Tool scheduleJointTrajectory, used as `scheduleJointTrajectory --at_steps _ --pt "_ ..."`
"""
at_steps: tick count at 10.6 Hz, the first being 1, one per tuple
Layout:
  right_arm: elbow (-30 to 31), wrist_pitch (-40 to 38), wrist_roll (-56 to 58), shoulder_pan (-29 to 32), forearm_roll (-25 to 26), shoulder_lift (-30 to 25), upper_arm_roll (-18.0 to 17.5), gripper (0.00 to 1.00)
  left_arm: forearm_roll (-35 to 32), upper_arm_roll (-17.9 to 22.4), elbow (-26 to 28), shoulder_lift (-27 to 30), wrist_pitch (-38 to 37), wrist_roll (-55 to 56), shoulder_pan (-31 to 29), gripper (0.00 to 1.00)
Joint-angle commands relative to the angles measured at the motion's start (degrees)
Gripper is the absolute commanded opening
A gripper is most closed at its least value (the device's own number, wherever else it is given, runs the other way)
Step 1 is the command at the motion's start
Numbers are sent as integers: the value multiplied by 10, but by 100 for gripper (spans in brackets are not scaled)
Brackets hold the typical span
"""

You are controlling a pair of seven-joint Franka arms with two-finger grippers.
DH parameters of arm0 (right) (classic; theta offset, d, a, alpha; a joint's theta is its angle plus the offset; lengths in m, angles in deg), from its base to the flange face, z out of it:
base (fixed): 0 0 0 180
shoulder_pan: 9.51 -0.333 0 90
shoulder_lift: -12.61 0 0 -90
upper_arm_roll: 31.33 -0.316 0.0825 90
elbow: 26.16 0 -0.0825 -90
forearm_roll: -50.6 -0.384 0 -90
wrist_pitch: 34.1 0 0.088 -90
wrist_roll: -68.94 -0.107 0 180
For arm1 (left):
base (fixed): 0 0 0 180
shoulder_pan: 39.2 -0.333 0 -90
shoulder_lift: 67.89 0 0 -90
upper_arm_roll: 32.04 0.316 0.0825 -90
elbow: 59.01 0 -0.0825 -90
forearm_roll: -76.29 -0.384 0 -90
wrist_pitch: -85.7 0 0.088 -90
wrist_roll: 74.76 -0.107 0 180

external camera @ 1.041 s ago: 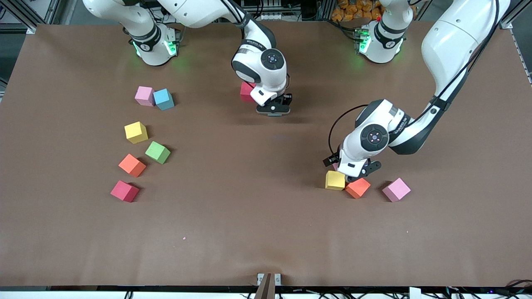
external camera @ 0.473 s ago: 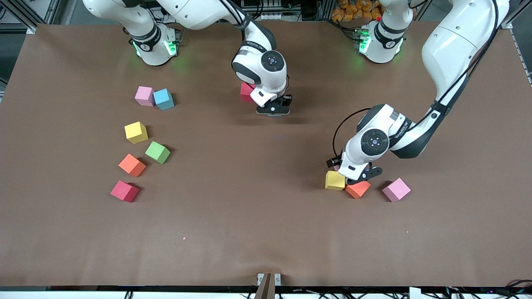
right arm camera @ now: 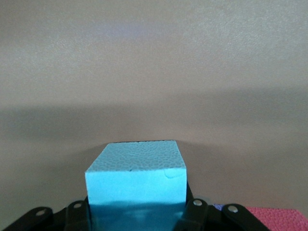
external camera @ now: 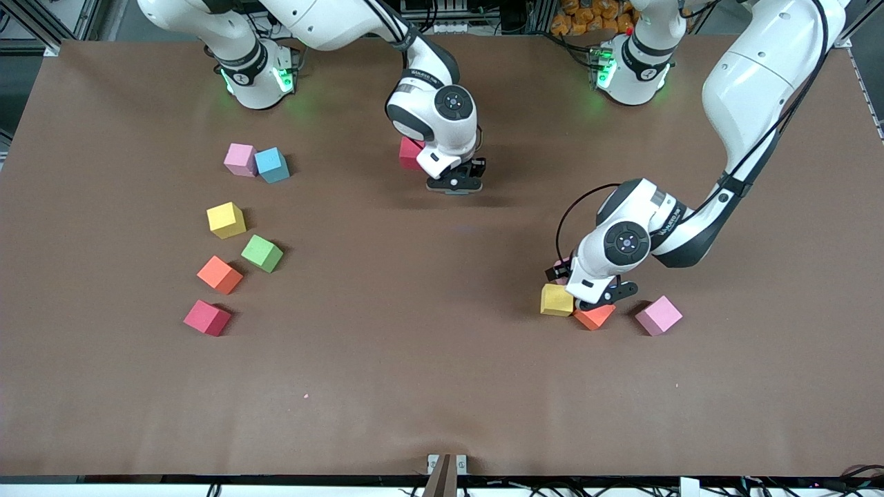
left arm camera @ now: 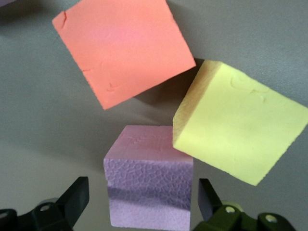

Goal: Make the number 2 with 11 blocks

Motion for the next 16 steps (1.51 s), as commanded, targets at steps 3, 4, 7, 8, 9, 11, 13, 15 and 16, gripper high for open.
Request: scheduleJointTrajectory --at_steps 3,4,7,8,9,11,13,15,16 --pt "-13 -6 -15 -9 13 5 5 100 -10 1 -21 -7 -8 -2 5 64" --pt "-13 -7 -14 -8 12 3 5 100 -8 1 -28 -7 -8 0 8 56" --pt "-15 -23 -7 -7 9 -41 18 100 -7 1 -35 -6 -8 -1 22 43" --pt "-13 -41 -2 -4 9 -63 23 100 -6 0 -36 -5 -8 0 26 43" --pt "-12 -61 14 2 9 -89 31 100 -6 -2 -35 -2 -9 2 30 42" --pt "-6 -118 94 31 7 -140 36 100 -4 -3 -34 2 -15 13 55 42" --pt "29 -163 238 51 7 -183 62 100 -4 -5 -33 2 -15 32 82 42" --pt "72 -157 349 117 6 -218 61 100 -4 -7 -34 2 -15 47 127 43" --pt "90 -156 417 154 4 -228 61 100 -5 -7 -35 2 -15 47 144 43"
